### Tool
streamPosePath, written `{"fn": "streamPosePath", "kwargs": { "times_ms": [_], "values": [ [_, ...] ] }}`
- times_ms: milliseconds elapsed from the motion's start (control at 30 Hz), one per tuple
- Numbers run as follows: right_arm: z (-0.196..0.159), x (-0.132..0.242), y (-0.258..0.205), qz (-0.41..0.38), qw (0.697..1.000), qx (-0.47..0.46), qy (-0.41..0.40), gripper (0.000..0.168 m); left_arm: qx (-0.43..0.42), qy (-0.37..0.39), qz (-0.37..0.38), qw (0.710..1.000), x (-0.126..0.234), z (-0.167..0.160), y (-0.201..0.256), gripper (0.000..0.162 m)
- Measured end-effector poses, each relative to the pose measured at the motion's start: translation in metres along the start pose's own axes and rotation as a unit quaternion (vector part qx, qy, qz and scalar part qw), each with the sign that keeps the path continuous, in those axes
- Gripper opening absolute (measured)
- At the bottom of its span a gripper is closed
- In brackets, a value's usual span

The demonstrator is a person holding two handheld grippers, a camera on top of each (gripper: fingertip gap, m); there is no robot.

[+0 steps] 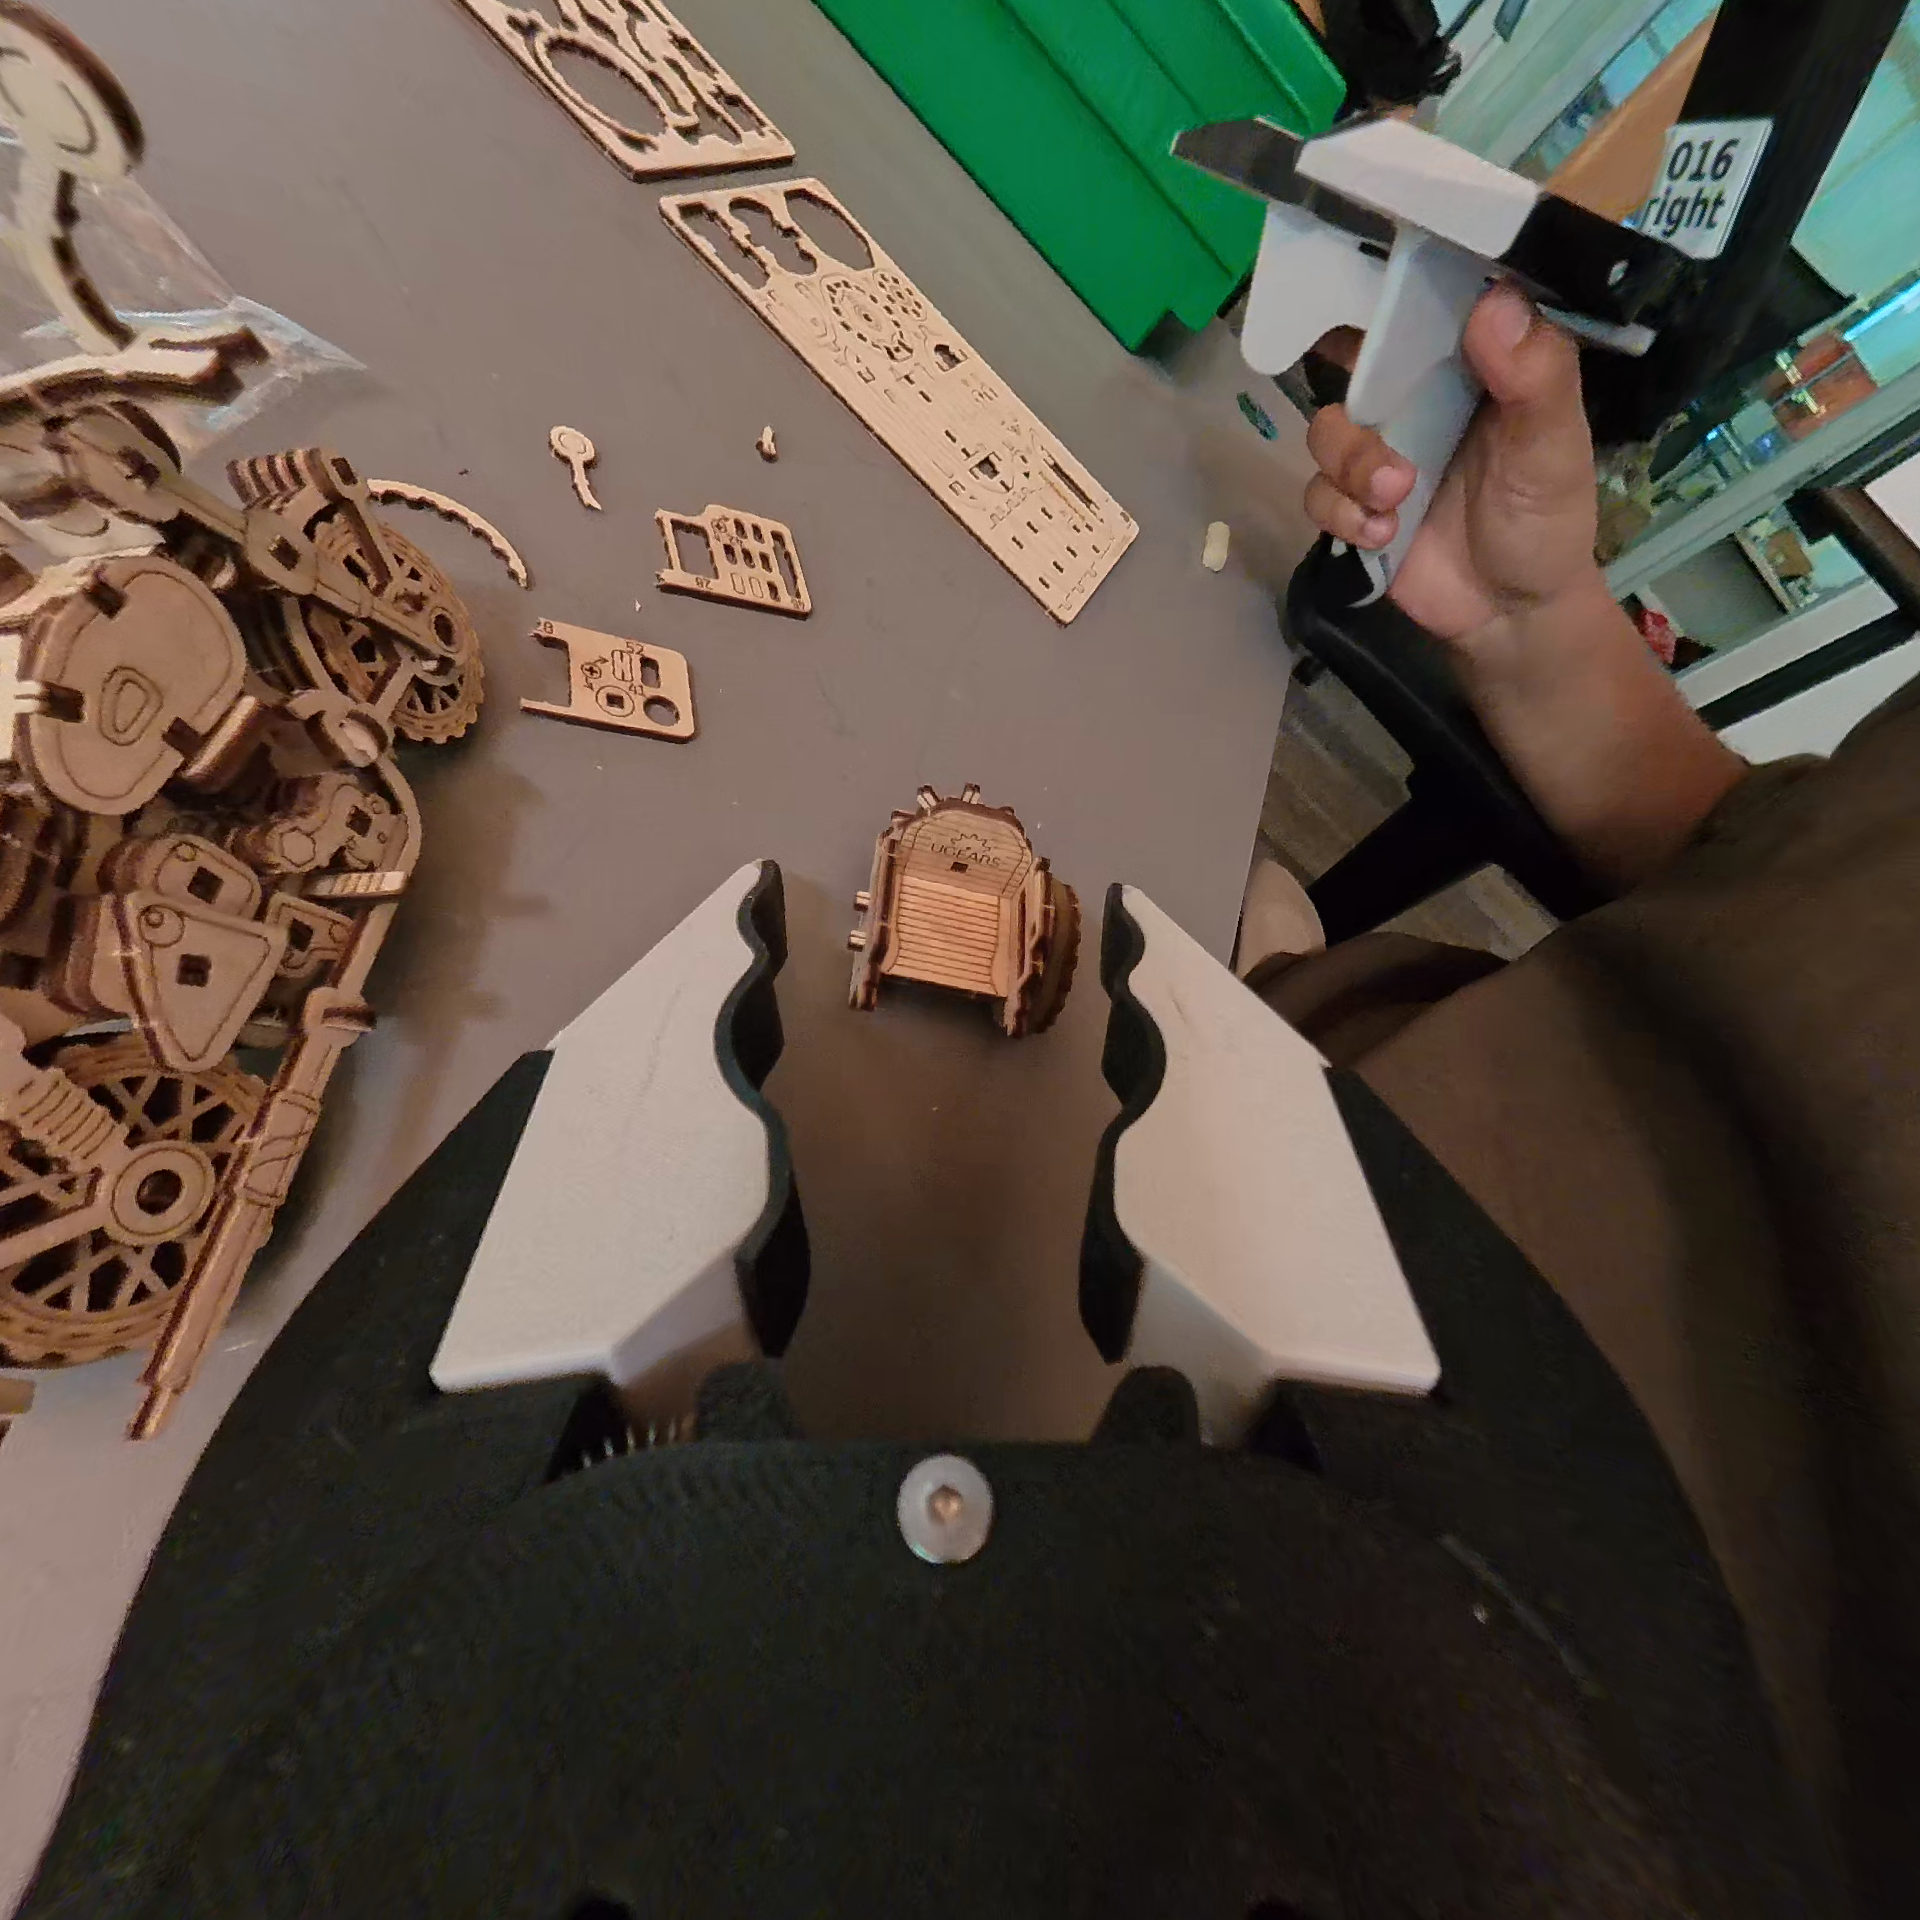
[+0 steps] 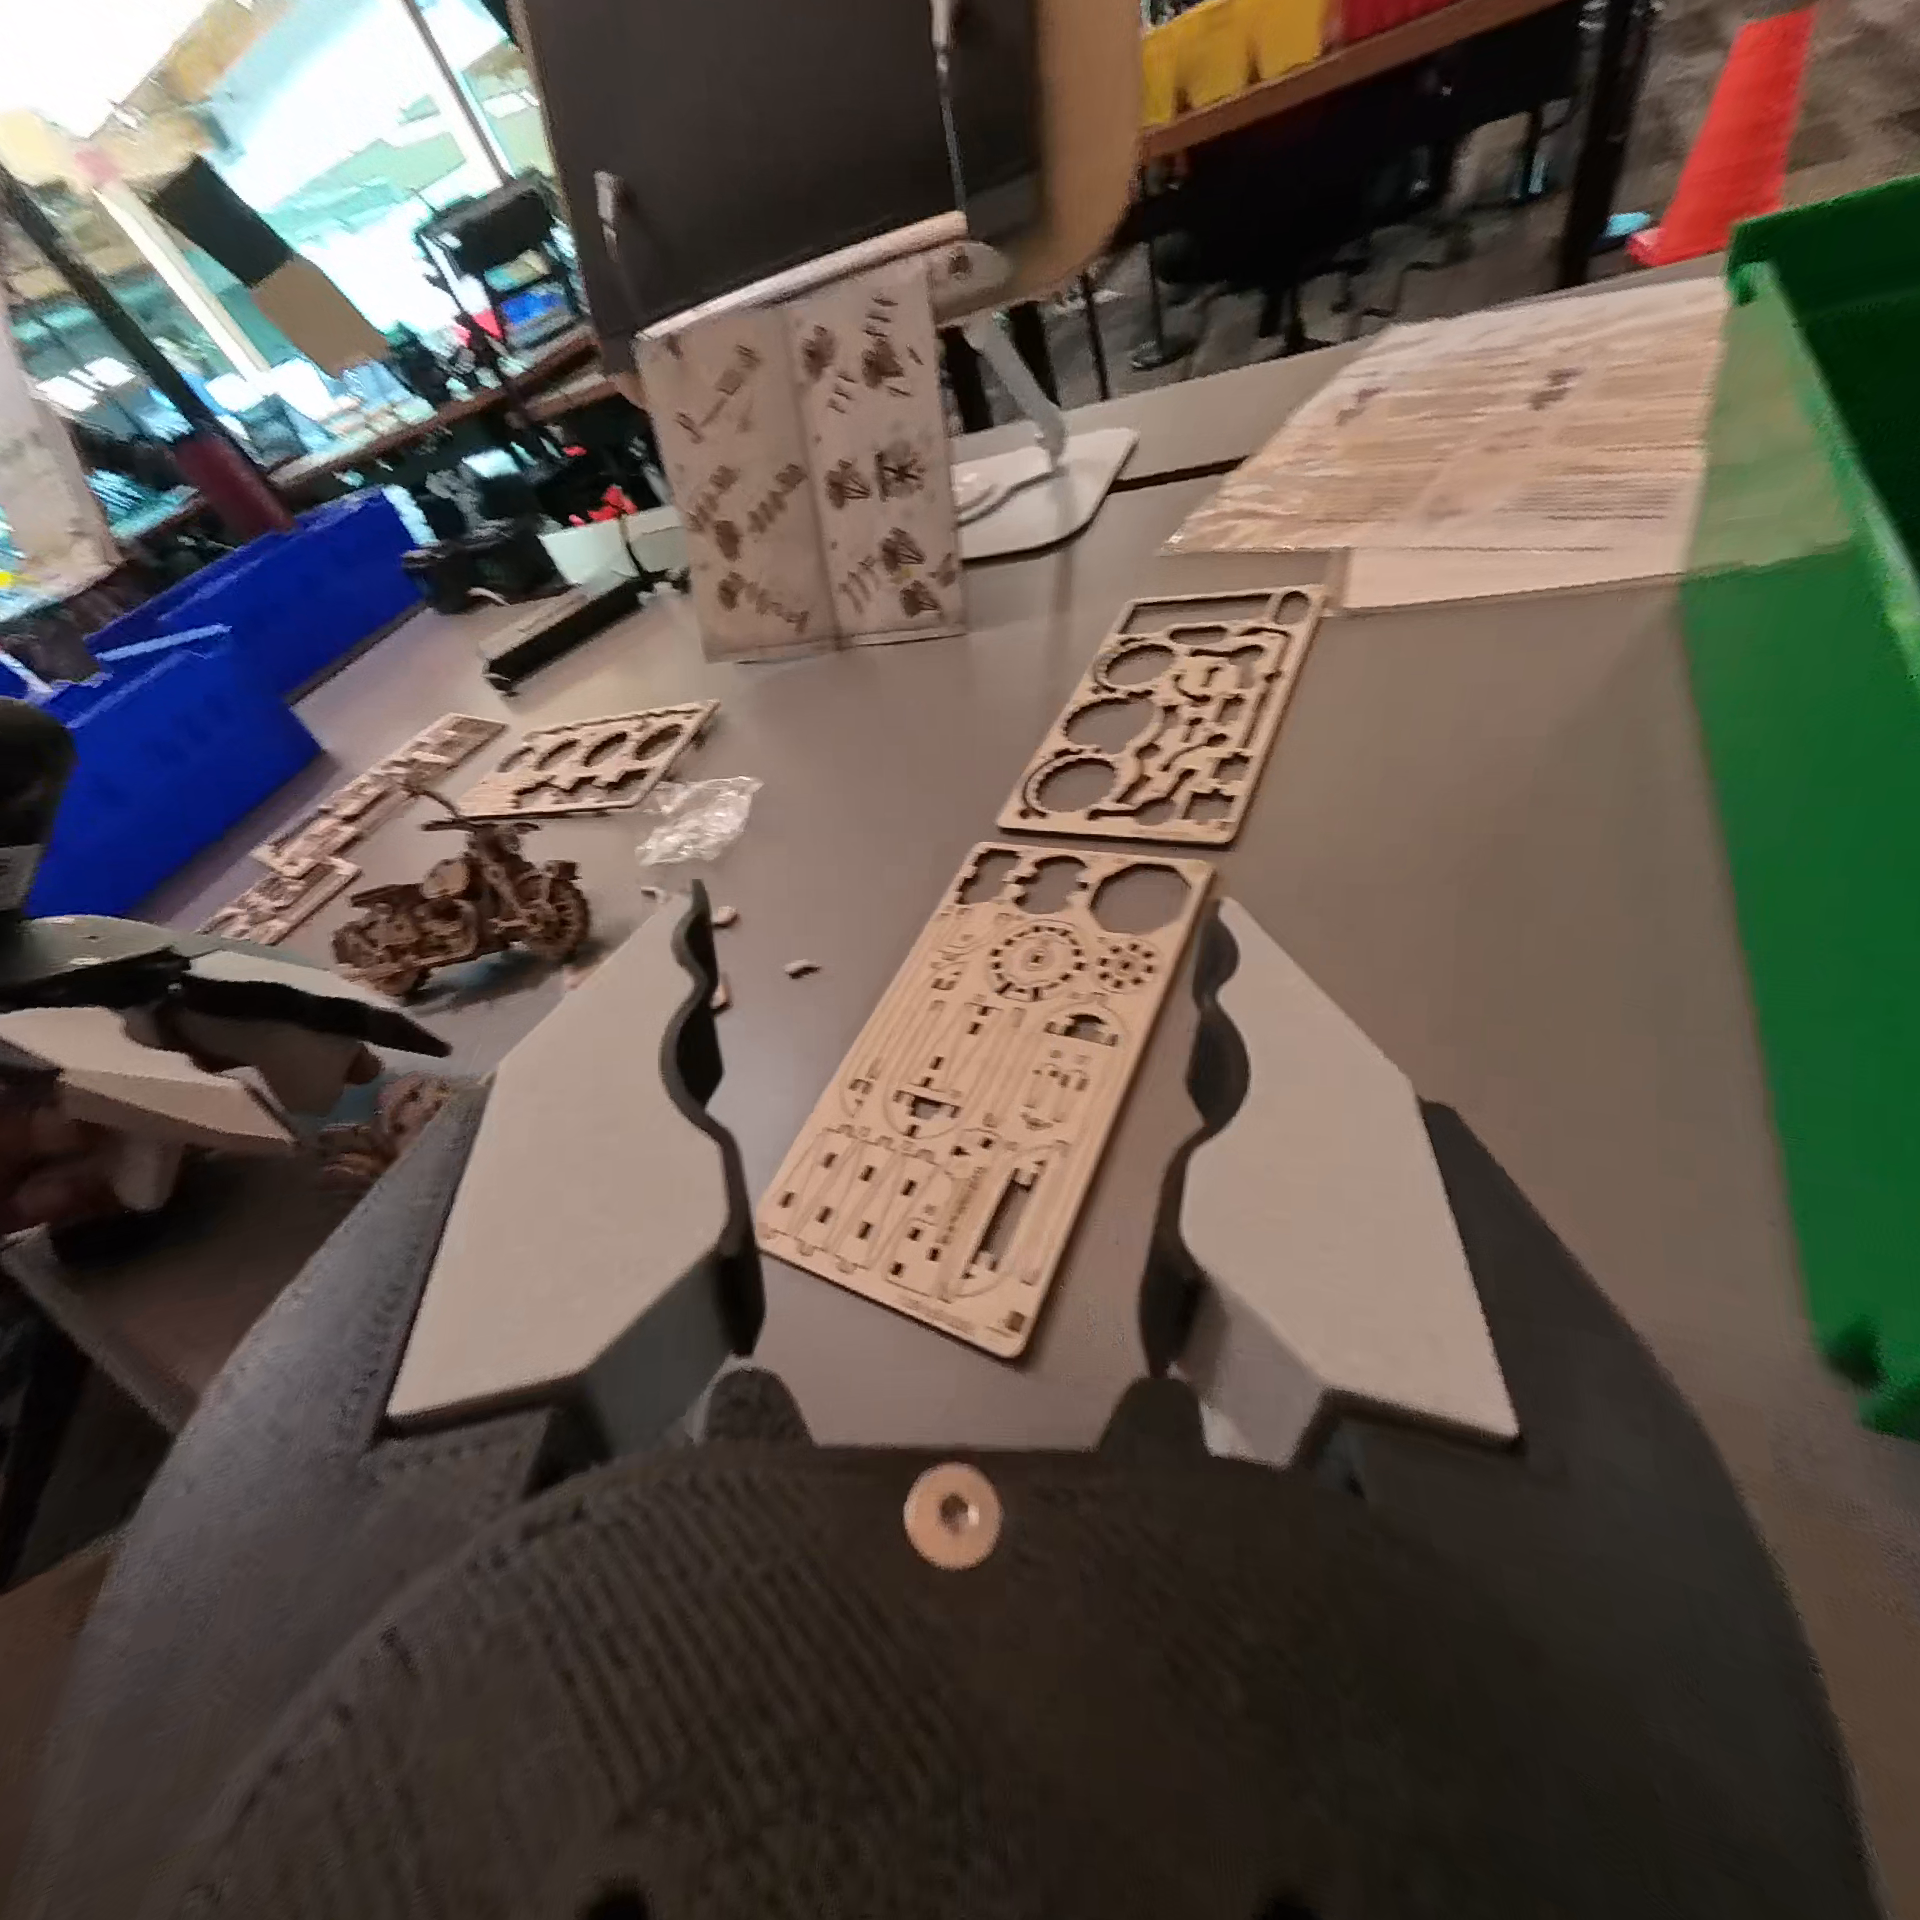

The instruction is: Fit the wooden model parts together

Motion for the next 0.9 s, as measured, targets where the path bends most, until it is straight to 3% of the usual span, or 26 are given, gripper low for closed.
{"fn": "streamPosePath", "kwargs": {
  "times_ms": [233,367,567,733,900],
  "values": [
    [-0.028,-0.002,0.000,-0.027,0.984,0.097,-0.147,0.110,-0.001,0.002,-0.001,1.000,0.000,0.000,0.000,0.059],
    [-0.054,0.003,-0.016,0.014,0.966,0.080,-0.246,0.118,0.024,0.028,-0.017,0.999,0.002,0.005,0.001,0.063],
    [-0.068,-0.003,-0.025,-0.009,0.947,0.164,-0.276,0.119,0.055,0.084,-0.033,0.994,0.006,0.019,0.003,0.067],
    [-0.082,-0.013,-0.045,0.002,0.955,0.120,-0.272,0.119,0.046,0.113,-0.022,0.992,0.008,0.027,0.006,0.066],
    [-0.090,-0.016,-0.038,-0.024,0.943,0.169,-0.284,0.115,0.034,0.126,-0.023,0.991,0.007,0.029,0.012,0.066]
  ]
}}
Point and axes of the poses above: each gripper's, where its closed fingertips meet, x back along the fingers, z out of its top, y = z × x across the jaws, the point moved 5 cm from there along x, back along the fingers, and after that the axes turned 15 degrees about y, right-handed, at the moved point
